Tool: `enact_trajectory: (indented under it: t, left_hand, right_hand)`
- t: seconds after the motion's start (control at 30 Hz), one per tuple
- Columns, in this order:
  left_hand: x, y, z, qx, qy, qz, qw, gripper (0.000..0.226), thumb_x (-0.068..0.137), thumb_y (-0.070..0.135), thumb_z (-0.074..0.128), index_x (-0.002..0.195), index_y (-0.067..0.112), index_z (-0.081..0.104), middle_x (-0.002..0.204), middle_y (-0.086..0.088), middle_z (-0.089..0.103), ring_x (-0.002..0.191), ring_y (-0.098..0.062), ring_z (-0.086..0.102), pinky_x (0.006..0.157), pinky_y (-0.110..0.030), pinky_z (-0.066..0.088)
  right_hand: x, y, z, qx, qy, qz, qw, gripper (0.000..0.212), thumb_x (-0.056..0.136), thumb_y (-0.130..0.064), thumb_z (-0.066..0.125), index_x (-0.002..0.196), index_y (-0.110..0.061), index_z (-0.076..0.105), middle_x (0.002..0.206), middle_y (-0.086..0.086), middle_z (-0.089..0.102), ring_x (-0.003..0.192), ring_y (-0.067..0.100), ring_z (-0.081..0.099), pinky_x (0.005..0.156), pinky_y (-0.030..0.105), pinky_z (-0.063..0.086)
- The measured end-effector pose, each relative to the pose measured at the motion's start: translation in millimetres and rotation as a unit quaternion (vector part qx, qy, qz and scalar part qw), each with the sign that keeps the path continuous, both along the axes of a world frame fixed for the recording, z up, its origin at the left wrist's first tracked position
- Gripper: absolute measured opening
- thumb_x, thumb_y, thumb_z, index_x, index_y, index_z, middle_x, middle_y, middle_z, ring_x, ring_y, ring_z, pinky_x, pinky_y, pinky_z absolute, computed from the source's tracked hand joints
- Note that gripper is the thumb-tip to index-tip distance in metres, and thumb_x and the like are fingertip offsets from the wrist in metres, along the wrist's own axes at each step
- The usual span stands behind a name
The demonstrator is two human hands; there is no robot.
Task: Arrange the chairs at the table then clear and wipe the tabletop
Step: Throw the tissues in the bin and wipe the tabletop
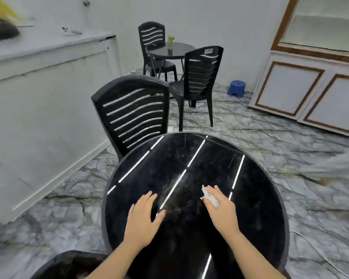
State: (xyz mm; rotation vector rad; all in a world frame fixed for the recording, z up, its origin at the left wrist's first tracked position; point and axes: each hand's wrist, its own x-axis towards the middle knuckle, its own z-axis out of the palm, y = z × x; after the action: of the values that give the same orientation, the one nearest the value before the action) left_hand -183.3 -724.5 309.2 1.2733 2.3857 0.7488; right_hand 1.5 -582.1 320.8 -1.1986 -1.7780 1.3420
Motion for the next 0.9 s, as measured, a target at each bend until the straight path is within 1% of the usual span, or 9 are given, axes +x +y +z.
enact_trajectory:
  t: [0.07,0.13,0.27,0.33,0.4,0.47,0.5,0.67,0.9]
  left_hand:
    - [-14.4,-36.4,4.9,0.015,-0.011,0.042,0.999,0.059,0.089,0.054,0.044,0.141,0.030,0.032,0.153,0.013,0.026,0.142,-0.008,0.018,0.118,-0.038,0.014]
    - [-30.4,-76.0,9.2,0.030,-0.025,0.082,0.996,0.059,0.088,0.055,0.045,0.141,0.030,0.034,0.152,0.012,0.028,0.141,-0.009,0.022,0.116,-0.035,0.020]
    - [-53.2,-160.9,12.3,0.030,-0.010,0.178,0.984,0.060,0.088,0.055,0.046,0.140,0.028,0.035,0.151,0.009,0.033,0.139,-0.010,0.027,0.114,-0.030,0.021]
    - [-58.9,-204.2,12.4,0.023,-0.009,0.221,0.975,0.060,0.087,0.056,0.046,0.140,0.028,0.036,0.150,0.008,0.035,0.137,-0.010,0.029,0.114,-0.032,0.024]
    - [-59.7,-248.0,8.8,0.014,-0.011,0.249,0.968,0.060,0.088,0.056,0.046,0.140,0.027,0.036,0.150,0.008,0.036,0.138,-0.010,0.029,0.115,-0.032,0.024]
    - [-55.5,-290.6,1.3,0.010,-0.017,0.276,0.961,0.059,0.088,0.053,0.047,0.139,0.026,0.038,0.150,0.006,0.036,0.139,-0.011,0.028,0.116,-0.032,0.024]
    - [-51.4,-310.2,-3.5,0.007,-0.023,0.288,0.957,0.058,0.089,0.051,0.048,0.139,0.025,0.039,0.150,0.005,0.036,0.139,-0.011,0.028,0.116,-0.032,0.023]
    - [-22.7,-389.2,-37.2,-0.014,-0.065,0.334,0.940,0.057,0.089,0.050,0.050,0.139,0.025,0.039,0.150,0.006,0.036,0.138,-0.010,0.029,0.114,-0.029,0.023]
    - [11.6,-432.5,-94.5,-0.042,-0.126,0.396,0.909,0.061,0.086,0.050,0.053,0.138,0.022,0.040,0.149,0.003,0.038,0.136,-0.013,0.032,0.112,-0.030,0.025]
  right_hand:
    - [-27.7,-16.1,0.3,0.021,-0.010,0.057,0.998,0.034,0.086,-0.016,0.063,0.108,-0.042,0.063,0.115,-0.027,0.056,0.131,-0.006,0.031,0.082,-0.005,0.033]
    - [-57.8,-36.9,-0.7,0.054,-0.025,0.108,0.992,0.032,0.086,-0.017,0.062,0.112,-0.037,0.064,0.109,-0.034,0.053,0.132,-0.003,0.033,0.091,0.001,0.031]
    - [-111.6,-94.9,-0.4,0.063,-0.037,0.197,0.978,0.033,0.085,-0.018,0.064,0.115,-0.030,0.064,0.107,-0.033,0.051,0.129,-0.001,0.038,0.100,0.015,0.029]
    - [-131.3,-128.0,-1.0,0.077,-0.049,0.241,0.966,0.033,0.086,-0.017,0.064,0.118,-0.024,0.064,0.111,-0.029,0.053,0.126,0.000,0.040,0.102,0.015,0.028]
    - [-144.2,-163.6,-3.2,0.091,-0.072,0.281,0.953,0.033,0.086,-0.017,0.064,0.119,-0.020,0.063,0.117,-0.018,0.057,0.123,0.002,0.043,0.101,0.008,0.026]
    - [-150.1,-199.1,-8.3,0.099,-0.084,0.308,0.943,0.031,0.085,-0.017,0.064,0.116,-0.019,0.065,0.115,-0.012,0.061,0.113,0.003,0.050,0.090,-0.004,0.025]
    - [-150.4,-216.2,-12.0,0.092,-0.088,0.316,0.940,0.030,0.085,-0.016,0.065,0.114,-0.019,0.065,0.113,-0.011,0.063,0.108,0.004,0.052,0.087,-0.005,0.027]
    - [-137.1,-297.5,-50.5,0.055,-0.146,0.351,0.923,0.030,0.084,-0.014,0.065,0.114,-0.017,0.065,0.117,-0.004,0.066,0.107,0.009,0.058,0.095,0.019,0.038]
    - [-109.9,-361.0,-120.1,0.039,-0.227,0.425,0.876,0.029,0.083,-0.014,0.066,0.112,-0.012,0.067,0.118,0.002,0.067,0.111,0.015,0.059,0.091,0.013,0.035]
